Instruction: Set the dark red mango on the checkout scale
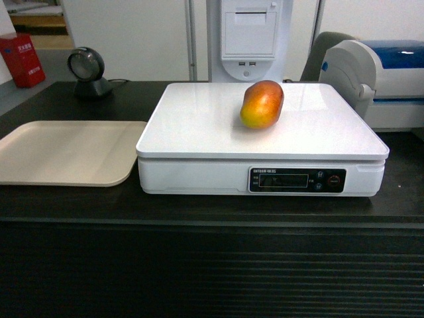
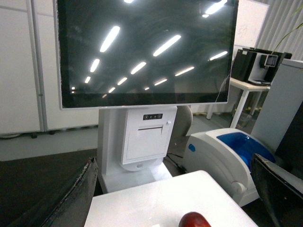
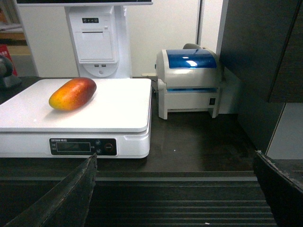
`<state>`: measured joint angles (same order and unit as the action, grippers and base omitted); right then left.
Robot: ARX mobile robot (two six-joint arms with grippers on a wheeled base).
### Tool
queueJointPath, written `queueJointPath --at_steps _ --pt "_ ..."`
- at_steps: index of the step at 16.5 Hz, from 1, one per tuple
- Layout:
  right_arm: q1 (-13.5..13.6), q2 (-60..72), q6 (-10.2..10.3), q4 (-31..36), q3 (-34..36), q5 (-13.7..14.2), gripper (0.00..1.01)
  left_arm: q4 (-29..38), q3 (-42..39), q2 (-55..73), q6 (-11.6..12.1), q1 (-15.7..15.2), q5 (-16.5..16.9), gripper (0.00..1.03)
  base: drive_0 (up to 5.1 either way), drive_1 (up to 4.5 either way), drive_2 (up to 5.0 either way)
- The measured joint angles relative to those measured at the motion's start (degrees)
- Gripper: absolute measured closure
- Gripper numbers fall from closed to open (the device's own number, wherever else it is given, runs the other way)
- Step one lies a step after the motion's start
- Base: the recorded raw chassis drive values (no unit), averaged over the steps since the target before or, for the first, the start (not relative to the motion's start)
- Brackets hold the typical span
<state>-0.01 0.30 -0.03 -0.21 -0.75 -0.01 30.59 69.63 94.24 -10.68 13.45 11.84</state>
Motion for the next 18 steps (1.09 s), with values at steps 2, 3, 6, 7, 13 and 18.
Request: queueJointPath --at_steps 2,3,6,7,13,18 --pt "0.0 0.0 0.0 -0.02 0.0 0.02 0.03 -2.64 -10.03 -7.19 6.14 -1.18 -16.65 0.27 0.0 0.0 0.0" --pt "0.0 0.0 0.0 -0.02 0.0 0.02 0.03 0.33 -16.2 -11.43 7.91 -3.67 -18.86 0.37 0.0 0.0 0.0" --pt "0.0 0.0 0.0 0.0 0.0 -0.04 0.03 7.61 -32.7 -21.64 9.53 -8.28 -18.34 0.72 0.0 0.0 0.0" --pt "0.0 0.0 0.0 -0.02 0.0 -0.02 0.03 8.74 -37.09 -23.04 9.66 -8.2 -17.42 0.83 0.0 0.0 0.0" --pt "0.0 0.0 0.0 0.0 0.0 0.0 0.03 12.48 -54.29 -35.36 9.88 -13.03 -12.2 1.01 0.0 0.0 0.0" --pt "0.0 0.0 0.0 0.0 0.0 0.0 0.03 9.64 -61.79 -45.79 9.88 -13.55 -12.0 1.01 0.0 0.0 0.0"
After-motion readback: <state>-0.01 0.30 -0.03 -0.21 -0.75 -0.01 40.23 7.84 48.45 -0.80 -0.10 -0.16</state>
